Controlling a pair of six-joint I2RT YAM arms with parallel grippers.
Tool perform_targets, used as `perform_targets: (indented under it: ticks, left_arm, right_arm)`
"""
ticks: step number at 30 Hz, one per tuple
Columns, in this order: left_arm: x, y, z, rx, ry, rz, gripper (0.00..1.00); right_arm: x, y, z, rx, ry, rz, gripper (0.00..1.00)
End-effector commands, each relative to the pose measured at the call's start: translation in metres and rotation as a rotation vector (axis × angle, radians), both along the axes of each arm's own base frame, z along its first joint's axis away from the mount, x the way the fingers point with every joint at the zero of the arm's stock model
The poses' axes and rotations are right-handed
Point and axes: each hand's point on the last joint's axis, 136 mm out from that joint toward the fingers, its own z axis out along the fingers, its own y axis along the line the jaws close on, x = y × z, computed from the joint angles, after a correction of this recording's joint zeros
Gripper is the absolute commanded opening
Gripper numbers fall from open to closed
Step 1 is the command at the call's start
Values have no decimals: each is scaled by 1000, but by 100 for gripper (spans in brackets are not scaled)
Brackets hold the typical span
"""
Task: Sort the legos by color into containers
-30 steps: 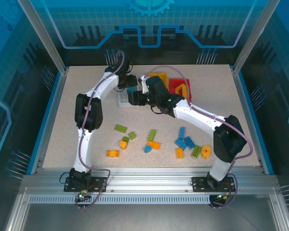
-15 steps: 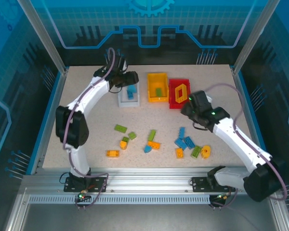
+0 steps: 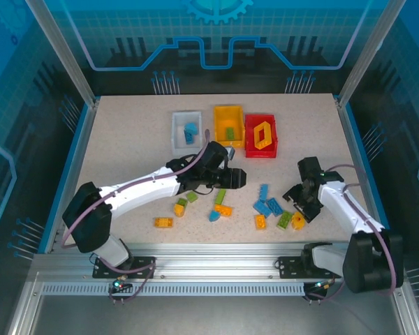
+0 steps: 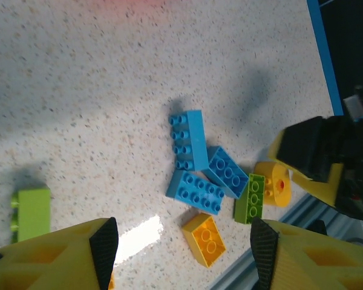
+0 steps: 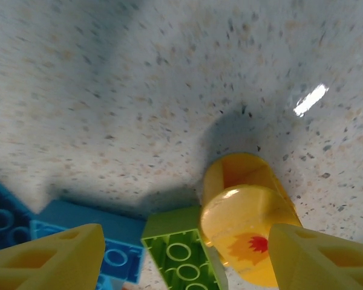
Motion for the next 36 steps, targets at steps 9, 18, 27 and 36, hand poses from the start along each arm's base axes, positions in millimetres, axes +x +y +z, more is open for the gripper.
perform_targets:
  ticks: [9,18,27,36]
  left_arm:
    - [-4,-9,37,-89,-58,12,63]
    - [-6,-9,40,-91,-64,5,63]
    - [-12,-18,40,-99,-59,-14,63]
    - [-13,-19,38,-96,-55,-16,63]
  right_arm:
    - [-11,-4,-5,-5,55,-28,76]
    - [-17,-21,25,-86,-5,-13,77]
    - [-28,-15,-6,-25,58,-52,88]
    - [-8,2,-26,90,21,-88,87]
